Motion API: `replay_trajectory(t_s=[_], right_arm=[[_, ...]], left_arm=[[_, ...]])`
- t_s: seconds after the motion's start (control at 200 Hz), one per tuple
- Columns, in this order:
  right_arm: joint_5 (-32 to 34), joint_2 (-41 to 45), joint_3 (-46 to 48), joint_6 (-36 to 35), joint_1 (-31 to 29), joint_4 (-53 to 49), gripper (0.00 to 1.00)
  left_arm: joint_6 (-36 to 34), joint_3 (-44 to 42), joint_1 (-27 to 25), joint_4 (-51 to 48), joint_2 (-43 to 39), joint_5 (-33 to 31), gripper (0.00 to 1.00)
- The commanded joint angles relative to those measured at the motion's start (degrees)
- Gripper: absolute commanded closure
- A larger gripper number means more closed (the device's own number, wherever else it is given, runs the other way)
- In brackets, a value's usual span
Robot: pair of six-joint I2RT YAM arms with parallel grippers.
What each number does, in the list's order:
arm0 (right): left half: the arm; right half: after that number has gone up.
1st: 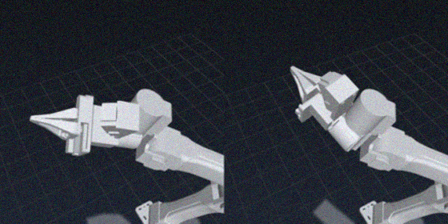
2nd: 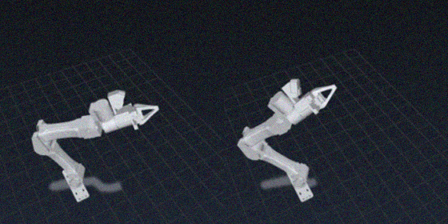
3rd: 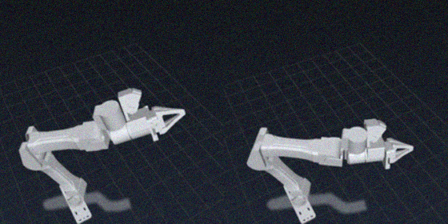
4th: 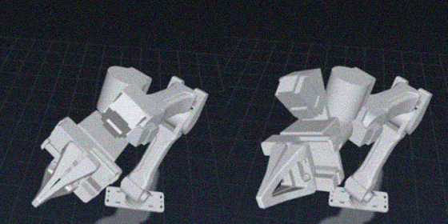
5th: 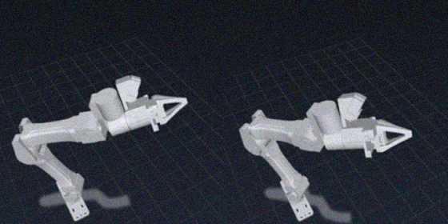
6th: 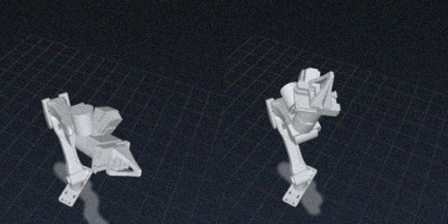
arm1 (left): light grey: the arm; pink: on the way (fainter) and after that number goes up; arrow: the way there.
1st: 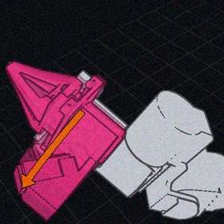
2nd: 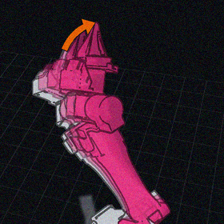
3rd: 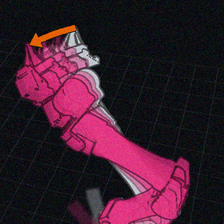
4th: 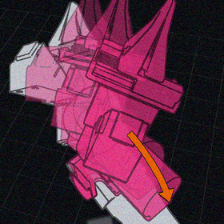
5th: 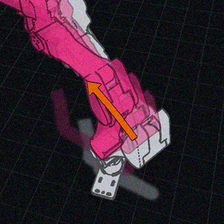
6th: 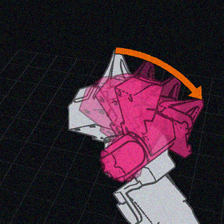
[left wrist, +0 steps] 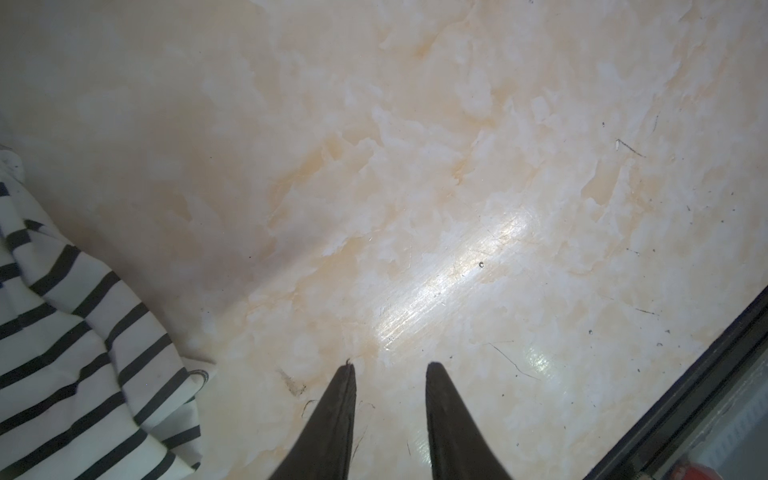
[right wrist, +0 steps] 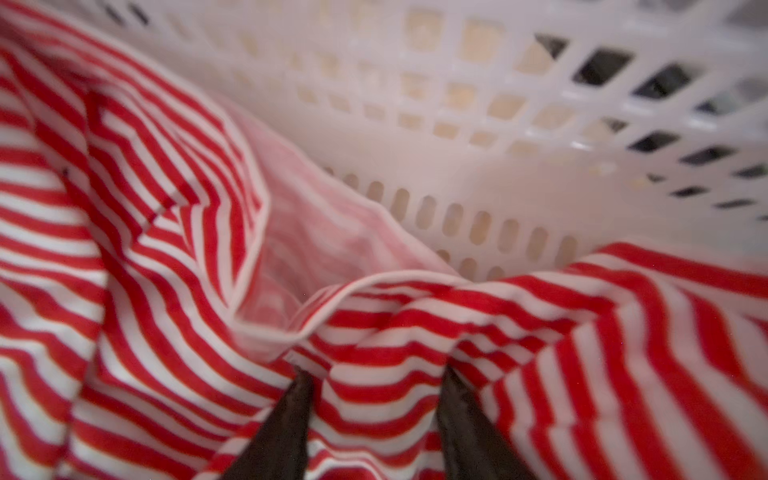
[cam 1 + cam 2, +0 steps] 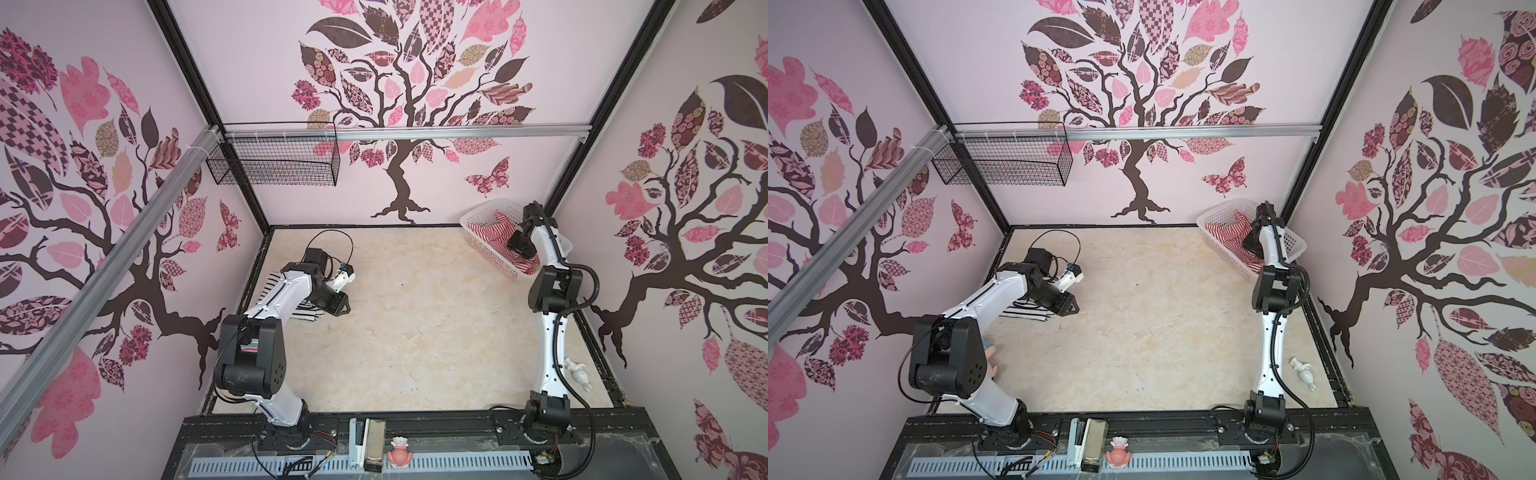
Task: Fold and stack the tank tops
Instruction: 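Grasp the red-and-white striped tank top in the basket with the right gripper, then lift the red-and-white tank top out of the basket with the right gripper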
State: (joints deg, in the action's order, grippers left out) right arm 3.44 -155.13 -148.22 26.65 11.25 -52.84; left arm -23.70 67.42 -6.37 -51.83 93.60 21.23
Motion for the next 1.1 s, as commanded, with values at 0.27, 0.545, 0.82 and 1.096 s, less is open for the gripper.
replay_trajectory(t_s=[0.27,0.545,0.82,1.096], right_arm=[[-14.21,20.02,9.53,4.3,-0.05,8.1,1.0],[-19.24,37.23,13.42,5.89,-2.45,10.06,1.0],[-23.01,45.42,5.7,7.09,-12.09,7.77,1.0],[-32.76,48.89,1.65,15.19,-22.1,16.1,1.0]], left_arm=[[2.37,-2.09,0.05,1.33,-1.7,1.29,0.67],[4.43,-3.21,0.04,2.41,-2.42,4.58,0.67],[6.03,-2.8,-0.11,3.27,-2.23,6.03,0.67],[6.8,-3.74,-0.07,4.2,-2.81,5.87,0.67]])
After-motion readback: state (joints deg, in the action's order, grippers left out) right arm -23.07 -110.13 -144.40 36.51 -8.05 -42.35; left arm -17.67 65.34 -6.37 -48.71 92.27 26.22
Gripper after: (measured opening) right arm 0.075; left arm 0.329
